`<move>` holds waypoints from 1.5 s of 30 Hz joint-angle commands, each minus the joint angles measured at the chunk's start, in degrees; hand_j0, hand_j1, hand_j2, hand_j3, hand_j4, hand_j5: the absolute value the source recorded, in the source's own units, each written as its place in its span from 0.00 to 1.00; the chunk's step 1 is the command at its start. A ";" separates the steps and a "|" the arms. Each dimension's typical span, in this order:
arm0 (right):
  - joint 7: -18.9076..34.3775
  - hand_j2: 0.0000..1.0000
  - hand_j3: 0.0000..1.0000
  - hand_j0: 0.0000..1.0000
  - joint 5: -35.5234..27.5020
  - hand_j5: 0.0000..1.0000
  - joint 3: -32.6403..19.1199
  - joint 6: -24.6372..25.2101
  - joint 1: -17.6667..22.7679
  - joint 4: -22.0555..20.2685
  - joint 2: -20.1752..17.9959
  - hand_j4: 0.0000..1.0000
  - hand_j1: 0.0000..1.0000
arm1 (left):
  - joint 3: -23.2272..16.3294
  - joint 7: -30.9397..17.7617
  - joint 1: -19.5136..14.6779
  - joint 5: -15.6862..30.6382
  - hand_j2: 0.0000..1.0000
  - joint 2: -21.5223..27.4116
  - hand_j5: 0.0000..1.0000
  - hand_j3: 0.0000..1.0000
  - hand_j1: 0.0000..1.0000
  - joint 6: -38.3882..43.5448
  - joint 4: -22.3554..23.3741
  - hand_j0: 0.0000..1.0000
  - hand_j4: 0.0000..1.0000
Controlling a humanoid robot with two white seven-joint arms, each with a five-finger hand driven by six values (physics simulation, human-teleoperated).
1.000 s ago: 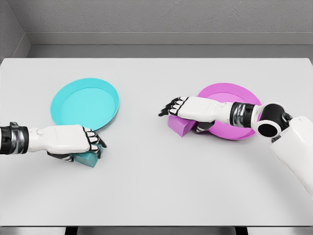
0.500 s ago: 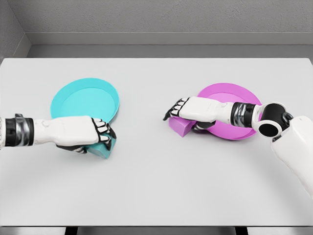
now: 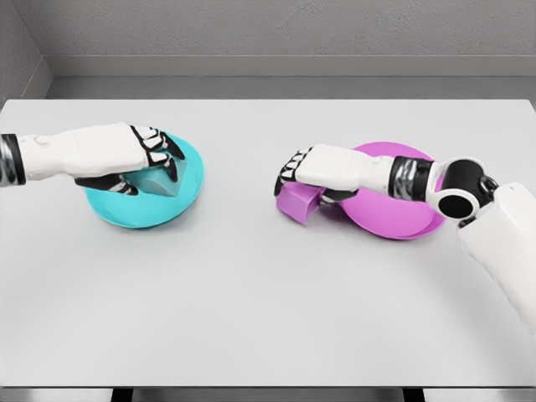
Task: Place the blocks in the corresponding plates according to their colors
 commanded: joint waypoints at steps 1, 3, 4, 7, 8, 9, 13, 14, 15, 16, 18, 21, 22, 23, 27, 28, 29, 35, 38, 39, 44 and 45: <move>-0.04 0.62 0.62 0.62 -2.63 0.62 -3.34 0.20 0.00 0.00 0.06 0.62 0.62 | 1.60 -0.29 -0.17 0.30 0.37 -1.22 0.37 0.37 0.37 0.18 6.35 0.37 0.37; -0.04 0.62 0.62 0.62 -7.38 0.62 -4.48 0.20 0.00 0.09 -0.20 0.62 0.62 | 1.78 -0.38 -0.79 0.12 0.37 -2.27 0.37 0.37 0.37 0.18 9.61 0.37 0.37; -0.04 0.62 0.62 0.62 -7.82 0.62 -7.03 0.20 0.35 0.09 -0.29 0.62 0.62 | 1.60 -0.40 -0.79 -0.23 0.37 -2.89 0.37 0.37 0.37 0.18 10.31 0.37 0.37; -0.04 0.62 0.62 0.62 -12.30 0.62 -17.04 0.20 3.07 1.14 -1.96 0.62 0.62 | 1.16 -0.40 -0.79 -2.78 0.38 -5.61 0.38 0.38 0.38 0.18 12.41 0.38 0.38; -0.04 0.62 0.62 0.62 -13.53 0.62 -20.47 0.20 4.13 2.37 -2.58 0.62 0.62 | 1.16 -0.40 -0.79 -3.75 0.39 -6.14 0.39 0.39 0.39 0.18 13.65 0.39 0.39; -0.04 0.62 0.62 0.62 -15.73 0.62 -24.95 0.20 5.36 6.06 -3.63 0.62 0.62 | 1.16 -0.40 -0.88 -4.19 0.39 -6.58 0.39 0.39 0.39 0.18 15.06 0.39 0.39; -0.04 0.64 0.64 0.64 -16.87 0.64 -27.07 0.20 6.50 10.90 -6.27 0.64 0.64 | 1.16 -0.40 -0.79 -4.28 0.47 -8.52 0.47 0.47 0.47 0.18 17.60 0.47 0.47; -0.04 0.85 0.85 0.85 -16.78 0.85 -26.90 0.20 6.50 10.73 -6.27 0.85 0.85 | 1.16 -0.40 -0.88 -4.19 0.57 -8.61 0.57 0.57 0.57 0.18 18.31 0.57 0.57; -0.04 0.92 0.92 0.92 -16.70 0.92 -27.16 0.20 6.59 10.99 -6.53 0.92 0.92 | 1.16 -0.40 -0.88 -4.19 0.66 -8.61 0.66 0.66 0.66 0.18 18.66 0.66 0.66; -0.04 1.00 1.00 1.00 -16.87 1.00 -27.77 0.20 6.94 12.22 -8.81 1.00 1.00 | 1.16 -0.40 -0.79 -4.19 0.78 -8.61 0.78 0.78 0.78 0.18 19.28 0.78 0.78; -0.04 1.00 1.00 1.00 -16.87 1.00 -30.15 0.20 7.30 13.10 -10.40 1.00 1.00 | 1.25 -0.40 -0.79 -4.10 0.96 -8.61 0.96 0.96 0.96 0.18 19.45 0.96 0.96; -0.04 1.00 1.00 1.00 -16.87 1.00 -32.69 0.20 7.65 15.65 -10.92 1.00 1.00 | 1.25 -0.40 -0.79 -4.10 1.00 -8.60 1.00 1.00 1.00 0.18 19.98 1.00 1.00; -0.04 1.00 1.00 1.00 -16.96 1.00 -33.31 0.20 7.65 16.97 -11.80 1.00 1.00 | 1.25 -0.40 -0.79 -4.10 1.00 -8.52 1.00 1.00 1.00 0.18 20.07 1.00 1.00; -0.04 1.00 1.00 1.00 -16.96 1.00 -33.31 0.20 7.82 17.06 -12.33 1.00 1.00 | 1.25 -0.40 -0.79 -4.10 1.00 -8.60 1.00 1.00 1.00 0.18 20.07 1.00 1.00; -0.04 1.00 1.00 1.00 -16.79 1.00 -33.31 0.20 7.65 17.06 -14.18 1.00 1.00 | 1.25 -0.40 -0.79 -3.92 1.00 -8.60 1.00 1.00 1.00 0.18 20.07 1.00 1.00; -0.04 1.00 1.00 1.00 -16.78 1.00 -32.96 0.20 7.65 16.88 -14.88 1.00 1.00 | 1.25 -0.40 -0.79 -3.92 1.00 -8.60 1.00 1.00 1.00 0.18 20.07 1.00 1.00; -0.04 1.00 1.00 1.00 -16.35 1.00 -32.87 0.20 7.91 16.97 -14.97 1.00 1.00 | 1.34 -0.40 -1.05 -3.66 1.00 -8.52 1.00 1.00 1.00 0.18 20.07 1.00 1.00; -0.04 1.00 1.00 1.00 -15.82 1.00 -31.47 0.20 8.09 16.97 -15.06 1.00 1.00 | 1.34 -0.40 -0.53 5.47 1.00 -4.04 1.00 1.00 1.00 0.18 20.77 1.00 1.00; -0.04 1.00 1.00 1.00 -15.56 1.00 -30.68 0.20 8.35 16.97 -15.06 1.00 1.00 | 1.25 -0.40 1.93 11.72 1.00 1.85 1.00 1.00 1.00 0.18 24.90 1.00 1.00; -0.04 1.00 1.00 1.00 -14.15 1.00 -30.32 0.20 8.70 16.88 -14.97 1.00 1.00 | 1.25 -0.40 2.02 11.72 1.00 2.20 1.00 1.00 1.00 0.18 25.69 1.00 1.00; -0.04 1.00 1.00 1.00 -13.71 1.00 -30.32 0.20 7.65 16.53 -14.97 1.00 1.00 | 1.42 -0.40 2.29 11.81 1.00 2.21 1.00 1.00 1.00 0.18 27.98 1.00 1.00; -0.04 1.00 1.00 1.00 -13.62 1.00 -30.32 0.20 7.56 16.44 -15.06 1.00 1.00 | 1.42 -0.40 2.29 11.81 1.00 2.21 1.00 1.00 1.00 0.18 27.98 1.00 1.00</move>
